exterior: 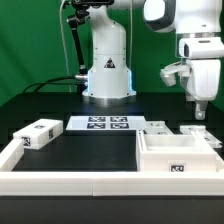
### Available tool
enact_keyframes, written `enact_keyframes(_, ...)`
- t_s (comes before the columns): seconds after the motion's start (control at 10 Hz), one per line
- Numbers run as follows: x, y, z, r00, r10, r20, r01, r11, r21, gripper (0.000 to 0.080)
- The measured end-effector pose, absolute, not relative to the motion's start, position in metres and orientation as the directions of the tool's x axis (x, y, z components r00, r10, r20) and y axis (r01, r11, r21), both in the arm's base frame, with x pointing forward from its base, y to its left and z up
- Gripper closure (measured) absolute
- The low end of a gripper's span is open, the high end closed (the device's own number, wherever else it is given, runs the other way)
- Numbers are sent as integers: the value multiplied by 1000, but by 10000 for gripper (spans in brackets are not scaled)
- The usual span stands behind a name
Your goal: Assemble cabinet
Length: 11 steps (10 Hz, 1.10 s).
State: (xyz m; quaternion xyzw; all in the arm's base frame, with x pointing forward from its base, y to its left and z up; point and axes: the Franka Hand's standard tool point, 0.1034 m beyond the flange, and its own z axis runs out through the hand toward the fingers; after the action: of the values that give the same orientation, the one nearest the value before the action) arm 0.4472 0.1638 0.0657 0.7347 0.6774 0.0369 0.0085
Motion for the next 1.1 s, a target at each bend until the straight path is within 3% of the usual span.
enact_keyframes(0.5,438,174,54,0,999,51,999,-2,46,2)
enact_keyframes(1.1,419,186,16,-6,995,96,1000,4,15,2)
